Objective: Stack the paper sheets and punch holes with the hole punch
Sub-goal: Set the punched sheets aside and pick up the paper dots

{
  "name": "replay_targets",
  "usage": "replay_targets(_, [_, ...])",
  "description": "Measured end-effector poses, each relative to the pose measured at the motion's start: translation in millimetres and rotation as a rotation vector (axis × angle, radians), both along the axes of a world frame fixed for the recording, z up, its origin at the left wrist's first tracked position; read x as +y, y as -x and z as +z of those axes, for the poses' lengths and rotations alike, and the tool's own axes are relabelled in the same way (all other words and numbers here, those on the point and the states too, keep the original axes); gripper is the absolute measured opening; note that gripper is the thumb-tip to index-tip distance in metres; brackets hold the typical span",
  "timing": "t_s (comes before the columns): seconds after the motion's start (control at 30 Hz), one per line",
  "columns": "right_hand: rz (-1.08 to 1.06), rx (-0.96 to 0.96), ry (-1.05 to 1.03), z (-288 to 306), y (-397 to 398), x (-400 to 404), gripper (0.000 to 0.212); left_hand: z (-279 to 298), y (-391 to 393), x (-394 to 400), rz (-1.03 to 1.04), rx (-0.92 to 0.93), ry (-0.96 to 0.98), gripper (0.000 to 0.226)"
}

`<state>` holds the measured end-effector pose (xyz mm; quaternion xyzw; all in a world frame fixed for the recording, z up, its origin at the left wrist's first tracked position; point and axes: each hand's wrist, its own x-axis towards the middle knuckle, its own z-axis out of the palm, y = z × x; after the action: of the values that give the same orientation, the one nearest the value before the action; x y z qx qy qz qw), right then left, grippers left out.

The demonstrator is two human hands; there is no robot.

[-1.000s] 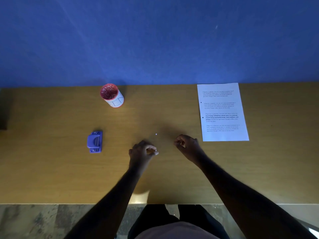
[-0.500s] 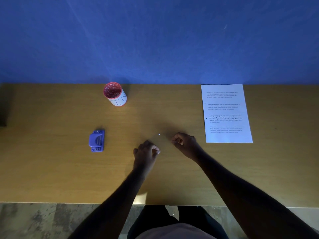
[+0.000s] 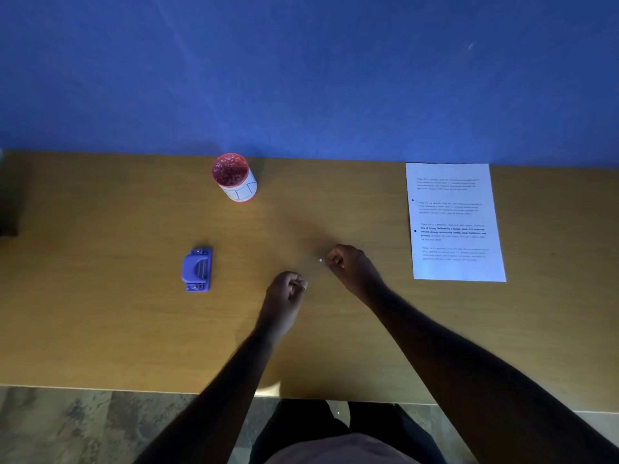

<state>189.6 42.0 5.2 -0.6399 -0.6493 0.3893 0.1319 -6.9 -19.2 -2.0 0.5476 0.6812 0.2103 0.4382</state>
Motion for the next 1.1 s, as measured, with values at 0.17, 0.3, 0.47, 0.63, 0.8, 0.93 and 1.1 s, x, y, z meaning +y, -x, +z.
replay_targets(0.17, [-0.036,-0.086,-0.018,-2,11,4,0.016,3,13,4,0.154,-0.133,0.037,0.006])
replay_targets(0.3, [-0.063,-0.171,0.004,-2,18,6,0.013,2,21,4,0.190,-0.174,0.054,0.007])
replay_targets(0.47, [-0.110,-0.209,0.017,-1,23,8,0.016,6,24,3,0.242,-0.228,0.080,0.009])
replay_targets(0.63, [-0.092,-0.214,0.054,0,24,13,0.015,8,27,2,0.247,-0.250,0.091,0.008])
replay_targets(0.8, [0.004,-0.209,0.050,2,21,15,0.016,9,31,4,0.272,-0.290,0.093,0.012])
replay_targets(0.93, [-0.011,-0.126,0.051,3,14,10,0.015,11,36,7,0.238,-0.332,0.091,0.014])
replay_targets(1.1, [-0.187,0.146,0.131,11,2,8,0.007,13,41,12,0.253,-0.363,0.066,0.011])
